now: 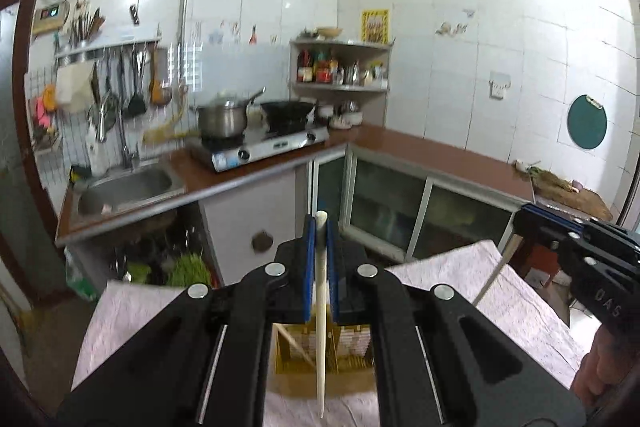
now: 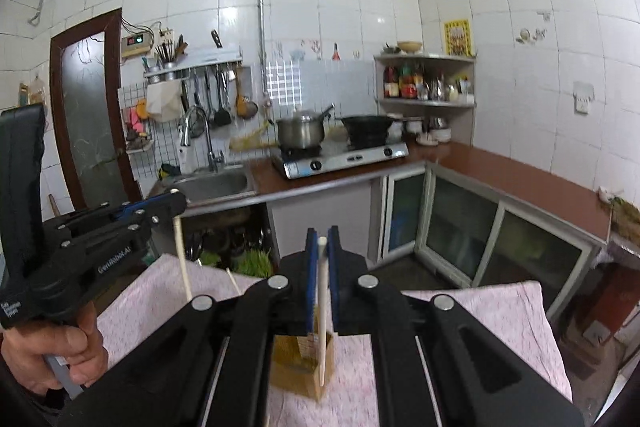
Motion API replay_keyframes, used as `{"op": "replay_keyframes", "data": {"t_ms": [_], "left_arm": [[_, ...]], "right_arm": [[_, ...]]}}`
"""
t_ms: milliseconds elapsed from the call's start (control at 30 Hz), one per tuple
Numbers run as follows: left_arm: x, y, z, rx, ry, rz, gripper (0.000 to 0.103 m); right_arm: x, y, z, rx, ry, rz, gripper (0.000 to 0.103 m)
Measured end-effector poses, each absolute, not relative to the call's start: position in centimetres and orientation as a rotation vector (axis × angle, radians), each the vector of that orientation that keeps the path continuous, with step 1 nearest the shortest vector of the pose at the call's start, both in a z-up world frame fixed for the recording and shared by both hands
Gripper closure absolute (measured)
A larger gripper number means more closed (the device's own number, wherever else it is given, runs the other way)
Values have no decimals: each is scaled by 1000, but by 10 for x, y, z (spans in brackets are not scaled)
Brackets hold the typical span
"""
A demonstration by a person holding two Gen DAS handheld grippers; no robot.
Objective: Organize utensils
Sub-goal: 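Carry both chopsticks over the yellow holder and drop them in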
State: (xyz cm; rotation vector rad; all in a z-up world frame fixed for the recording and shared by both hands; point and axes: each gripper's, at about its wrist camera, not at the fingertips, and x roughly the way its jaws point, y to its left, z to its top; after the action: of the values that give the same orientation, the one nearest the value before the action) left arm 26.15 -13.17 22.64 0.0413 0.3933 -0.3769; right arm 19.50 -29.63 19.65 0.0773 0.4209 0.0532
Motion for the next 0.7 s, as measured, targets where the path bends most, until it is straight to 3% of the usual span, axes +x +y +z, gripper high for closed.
{"op": "replay_keyframes", "data": {"t_ms": [233, 700], "left_arm": [[299, -129, 212, 20, 372, -369, 99], [345, -124, 143, -37, 366, -380, 99]], "right_arm": [[231, -273, 187, 43, 403, 90, 98], [270, -266, 111, 62, 501, 125, 97]]}}
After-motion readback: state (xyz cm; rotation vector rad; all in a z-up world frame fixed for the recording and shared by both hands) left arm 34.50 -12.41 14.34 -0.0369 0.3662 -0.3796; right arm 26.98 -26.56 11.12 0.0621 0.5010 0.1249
